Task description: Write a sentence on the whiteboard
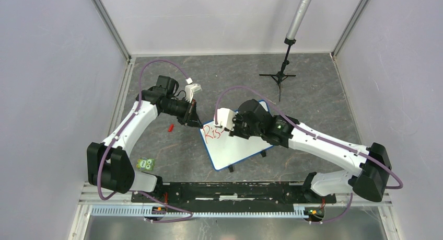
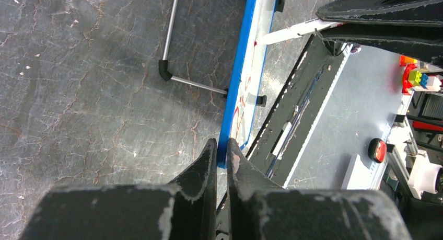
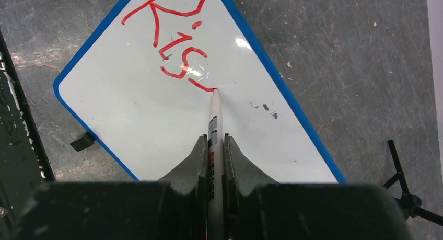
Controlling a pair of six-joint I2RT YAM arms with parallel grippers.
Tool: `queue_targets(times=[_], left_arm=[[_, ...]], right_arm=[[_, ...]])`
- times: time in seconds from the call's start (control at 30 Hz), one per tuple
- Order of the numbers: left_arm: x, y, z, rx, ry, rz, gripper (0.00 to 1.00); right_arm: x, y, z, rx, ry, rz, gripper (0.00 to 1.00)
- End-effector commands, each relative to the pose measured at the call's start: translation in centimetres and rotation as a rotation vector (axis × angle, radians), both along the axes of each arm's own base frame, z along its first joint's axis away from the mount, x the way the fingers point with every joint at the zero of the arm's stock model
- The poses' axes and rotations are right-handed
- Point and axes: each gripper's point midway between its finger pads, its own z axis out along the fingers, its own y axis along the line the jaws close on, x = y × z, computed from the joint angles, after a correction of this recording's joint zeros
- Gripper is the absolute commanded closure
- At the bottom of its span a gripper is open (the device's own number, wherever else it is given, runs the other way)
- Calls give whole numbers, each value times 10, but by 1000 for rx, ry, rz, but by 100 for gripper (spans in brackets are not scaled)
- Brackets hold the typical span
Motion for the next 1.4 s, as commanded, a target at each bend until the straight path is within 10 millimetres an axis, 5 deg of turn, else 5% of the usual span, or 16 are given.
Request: queue_targets(times=[0.0,0.4,0.8,1.17,1.37], left_arm=[[2,-3,10,-20,-47,-33,98],[2,-3,10,-18,-48,-33,98],[2,-3,7,-13,-46,-35,98],[4,-3,7,-9,-46,-35,98],[8,-3,6,2,-54,-35,98]], right_arm=[[17,7,25,39,-56,-34,100],[1,20,7,39,10,29,100],[-17,1,-24,-16,51,33,100],[-6,-17,-15,-42,1,-14,100],[-3,-12,5,6,-15,-1,100]])
